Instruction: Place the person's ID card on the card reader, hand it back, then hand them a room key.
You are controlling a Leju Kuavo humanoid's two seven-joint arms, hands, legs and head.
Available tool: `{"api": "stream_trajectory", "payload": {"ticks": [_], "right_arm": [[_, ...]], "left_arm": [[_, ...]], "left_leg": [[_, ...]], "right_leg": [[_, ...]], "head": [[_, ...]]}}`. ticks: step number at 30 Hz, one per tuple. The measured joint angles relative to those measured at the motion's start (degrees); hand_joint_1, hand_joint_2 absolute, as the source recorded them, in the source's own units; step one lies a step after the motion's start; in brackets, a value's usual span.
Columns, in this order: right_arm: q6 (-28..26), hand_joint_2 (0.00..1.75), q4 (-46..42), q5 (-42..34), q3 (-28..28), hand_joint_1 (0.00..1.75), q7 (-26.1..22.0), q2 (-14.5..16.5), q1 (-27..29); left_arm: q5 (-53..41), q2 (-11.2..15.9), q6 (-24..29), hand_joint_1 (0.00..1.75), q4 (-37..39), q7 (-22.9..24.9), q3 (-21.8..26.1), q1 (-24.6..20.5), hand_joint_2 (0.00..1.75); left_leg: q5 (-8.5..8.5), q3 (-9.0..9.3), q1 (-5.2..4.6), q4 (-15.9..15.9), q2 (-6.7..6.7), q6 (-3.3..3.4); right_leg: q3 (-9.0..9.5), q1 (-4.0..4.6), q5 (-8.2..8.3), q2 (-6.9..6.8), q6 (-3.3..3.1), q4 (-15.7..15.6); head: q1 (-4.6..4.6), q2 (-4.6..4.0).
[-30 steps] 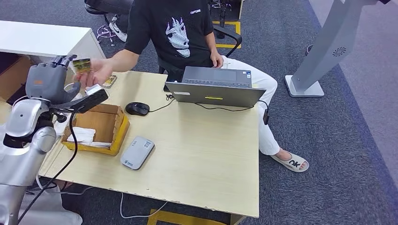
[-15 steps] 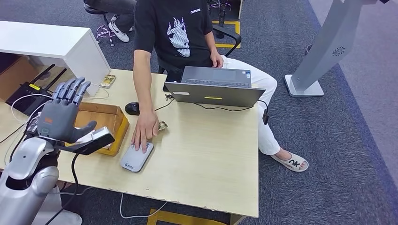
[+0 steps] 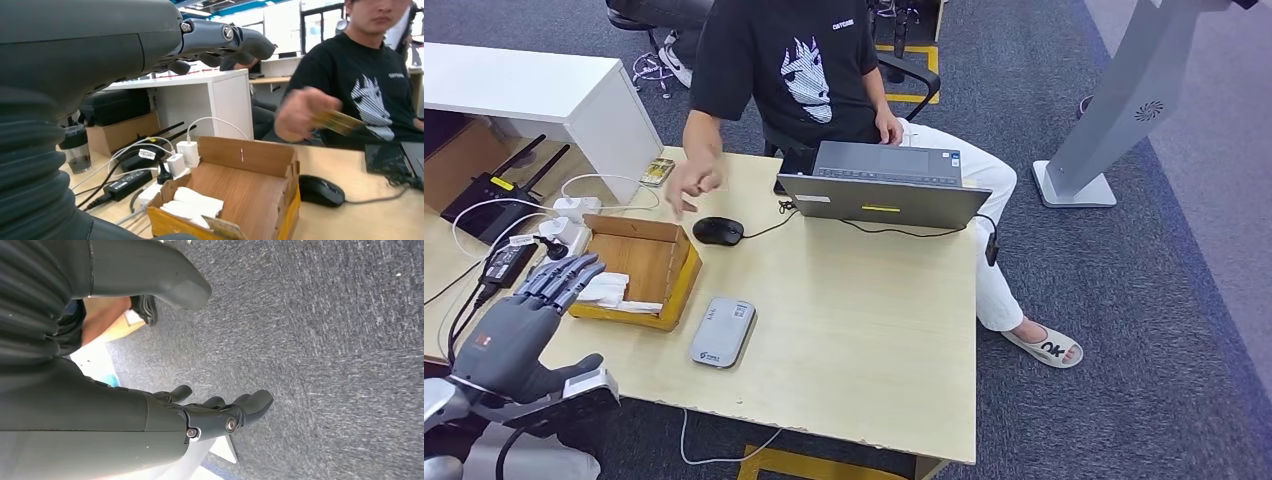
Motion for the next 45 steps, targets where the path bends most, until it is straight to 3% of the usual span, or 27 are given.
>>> {"api": "stream_trajectory", "payload": {"ticks": [9,12,21,35,45], "right_arm": [[0.05,1.75,-0.44,-0.68,-1.43,0.00,0.11,0.69,-0.11],[0.20,1.75,-0.68,-0.60,-1.92,0.00,0.43,1.09,-0.16],[0.88,1.75,-1.20,1.10,-2.25,0.00,0.51,1.66,-0.33],[1.22,1.75,-1.36,2.81,-2.25,0.00,0.40,1.66,-0.37],[1.22,1.75,-1.36,3.61,-2.25,0.00,0.14,1.58,-0.43]], "left_arm": [[-0.10,5.18,-3.78,0.00,-6.50,1.89,8.04,8.97,1.75],[-4.13,6.28,-3.87,0.00,-7.53,3.05,10.76,9.82,1.75],[-15.49,5.02,0.13,0.00,1.27,6.69,6.76,1.47,1.75],[-20.58,-0.08,2.61,0.00,16.00,8.05,-0.32,-7.82,1.75],[-22.01,-3.67,3.73,0.00,23.41,8.28,-2.81,-11.52,1.75]], "left_leg": [[0.00,-0.01,0.03,0.00,-0.05,-0.01],[0.00,0.00,0.02,0.00,-0.10,-0.01],[0.06,0.03,0.03,0.00,-0.16,-0.03],[0.06,0.02,0.02,0.01,-0.13,-0.03],[0.06,0.01,0.01,0.01,-0.11,-0.03]], "right_leg": [[-0.02,0.03,0.01,-0.02,-0.03,0.00],[-0.07,0.03,-0.03,-0.09,-0.04,0.00],[0.04,0.03,0.00,-0.19,-0.08,0.00],[0.01,0.02,0.04,-0.15,-0.06,0.00],[-0.02,0.01,0.04,-0.12,-0.06,0.00]], "head": [[0.00,0.01],[0.00,0.01],[0.07,-0.01],[0.05,0.00],[0.05,-0.01]]}}
